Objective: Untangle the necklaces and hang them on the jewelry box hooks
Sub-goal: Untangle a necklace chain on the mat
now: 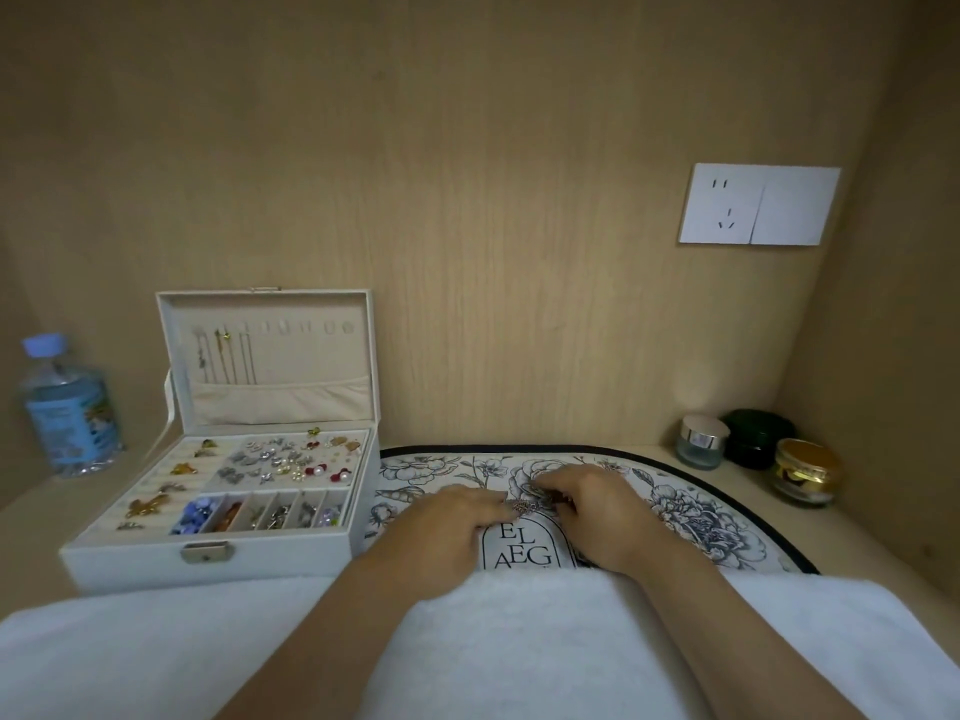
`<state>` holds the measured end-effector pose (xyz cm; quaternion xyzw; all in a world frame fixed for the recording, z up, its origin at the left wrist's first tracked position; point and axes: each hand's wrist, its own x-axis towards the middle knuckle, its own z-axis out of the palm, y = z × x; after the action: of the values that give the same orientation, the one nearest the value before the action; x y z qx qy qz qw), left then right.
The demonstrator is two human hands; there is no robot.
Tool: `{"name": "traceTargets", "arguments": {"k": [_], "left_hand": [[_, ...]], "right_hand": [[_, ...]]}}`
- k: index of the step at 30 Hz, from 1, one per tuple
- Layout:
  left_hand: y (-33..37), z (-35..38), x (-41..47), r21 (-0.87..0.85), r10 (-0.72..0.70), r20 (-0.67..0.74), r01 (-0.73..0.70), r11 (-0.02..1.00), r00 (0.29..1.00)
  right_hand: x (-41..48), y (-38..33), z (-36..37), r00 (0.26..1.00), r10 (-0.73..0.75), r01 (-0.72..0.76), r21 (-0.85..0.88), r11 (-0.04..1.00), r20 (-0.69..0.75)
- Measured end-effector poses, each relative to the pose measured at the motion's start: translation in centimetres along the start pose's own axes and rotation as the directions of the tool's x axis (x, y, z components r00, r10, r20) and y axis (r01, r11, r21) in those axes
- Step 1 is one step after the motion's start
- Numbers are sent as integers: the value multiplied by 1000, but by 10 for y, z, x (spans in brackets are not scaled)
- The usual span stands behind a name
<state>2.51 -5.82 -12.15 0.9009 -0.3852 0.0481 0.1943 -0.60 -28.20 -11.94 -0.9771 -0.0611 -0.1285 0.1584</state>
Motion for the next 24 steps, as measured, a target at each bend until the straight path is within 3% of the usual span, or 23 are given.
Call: {"name": "traceTargets", "arguments": {"k": [2,7,10,12,14,20,24], "left_hand": [[2,-2,2,85,-42,-28,45,995,999],[8,-12,8,341,-311,-238,379,860,920],[2,-2,15,267,-229,-270,301,916,935],[-1,6,20,105,-109,-183,130,986,977],[3,10,23,74,-7,-78,13,997,997],[-6,2,22,250,-213,-179,254,934,961],[-7,0,12,286,-243,-206,295,911,948]], "right_hand": [[1,4,1,1000,30,-30,-10,999,5],[1,15,-5,985,168,-168,20,986,-28],[2,13,-4,985,173,-173,20,985,17],[3,9,-1,990,137,-137,17,990,33],[3,7,1,996,90,-90,7,996,18],[-1,17,-5,989,139,-142,-68,988,-45],[-3,16,-9,976,216,-219,-246,944,-39]]}}
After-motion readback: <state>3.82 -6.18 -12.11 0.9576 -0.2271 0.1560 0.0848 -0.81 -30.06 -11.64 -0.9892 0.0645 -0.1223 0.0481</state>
